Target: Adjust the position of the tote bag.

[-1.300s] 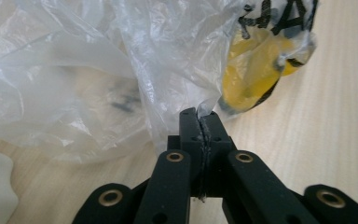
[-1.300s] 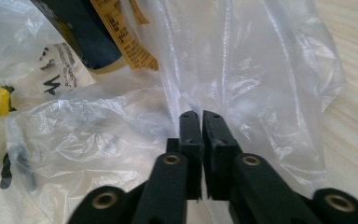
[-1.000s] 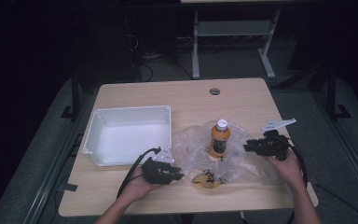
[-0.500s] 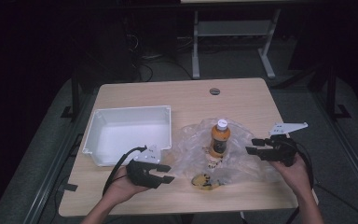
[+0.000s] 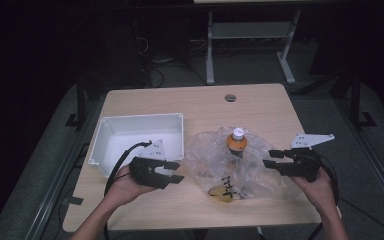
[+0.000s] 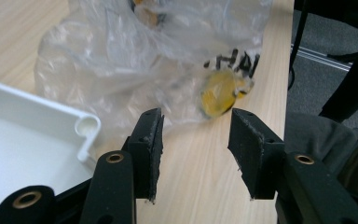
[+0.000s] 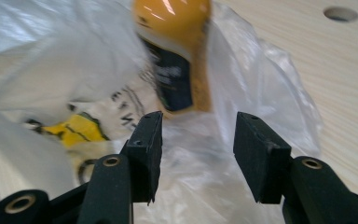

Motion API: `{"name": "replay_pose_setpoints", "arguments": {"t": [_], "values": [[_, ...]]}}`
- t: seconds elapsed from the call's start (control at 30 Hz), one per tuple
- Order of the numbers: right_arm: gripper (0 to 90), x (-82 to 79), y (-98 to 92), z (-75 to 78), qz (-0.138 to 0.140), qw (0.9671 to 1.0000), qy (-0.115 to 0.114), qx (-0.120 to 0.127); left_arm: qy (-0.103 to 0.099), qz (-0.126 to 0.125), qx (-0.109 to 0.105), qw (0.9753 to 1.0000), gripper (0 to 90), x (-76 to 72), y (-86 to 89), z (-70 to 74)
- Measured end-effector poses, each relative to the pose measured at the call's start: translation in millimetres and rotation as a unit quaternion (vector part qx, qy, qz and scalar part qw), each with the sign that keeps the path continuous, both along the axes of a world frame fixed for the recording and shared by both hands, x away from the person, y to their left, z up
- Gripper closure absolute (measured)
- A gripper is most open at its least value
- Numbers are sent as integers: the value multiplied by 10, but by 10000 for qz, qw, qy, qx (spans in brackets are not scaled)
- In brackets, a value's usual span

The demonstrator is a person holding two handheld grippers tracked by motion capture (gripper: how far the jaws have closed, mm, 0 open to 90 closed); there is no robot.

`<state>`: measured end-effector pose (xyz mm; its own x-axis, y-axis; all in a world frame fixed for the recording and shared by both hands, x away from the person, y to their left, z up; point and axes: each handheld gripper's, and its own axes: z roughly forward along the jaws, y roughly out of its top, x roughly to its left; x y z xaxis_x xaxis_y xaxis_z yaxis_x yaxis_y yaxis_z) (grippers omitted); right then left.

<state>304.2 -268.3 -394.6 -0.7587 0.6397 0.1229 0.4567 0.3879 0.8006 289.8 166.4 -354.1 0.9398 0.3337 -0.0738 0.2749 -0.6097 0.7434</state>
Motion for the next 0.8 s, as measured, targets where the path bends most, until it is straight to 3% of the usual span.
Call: {"name": "replay_pose_setpoints", "arguments": {"t": [0.2,0.43,0.6,0.8], "values": [[496,-119,129,160,357,9992,-164,104,-46,-82,-35,9999,526,76,-124,70],[457,-261,306,310,910,9955,-226,159,-47,-324,-151,9993,490,107,-400,88],[430,-310,438,334,1289,9912,-132,271,-4,-461,-227,9987,452,131,-611,46],[437,-321,584,275,1431,9896,-89,106,19,-447,-184,9988,432,191,-800,-60]]}}
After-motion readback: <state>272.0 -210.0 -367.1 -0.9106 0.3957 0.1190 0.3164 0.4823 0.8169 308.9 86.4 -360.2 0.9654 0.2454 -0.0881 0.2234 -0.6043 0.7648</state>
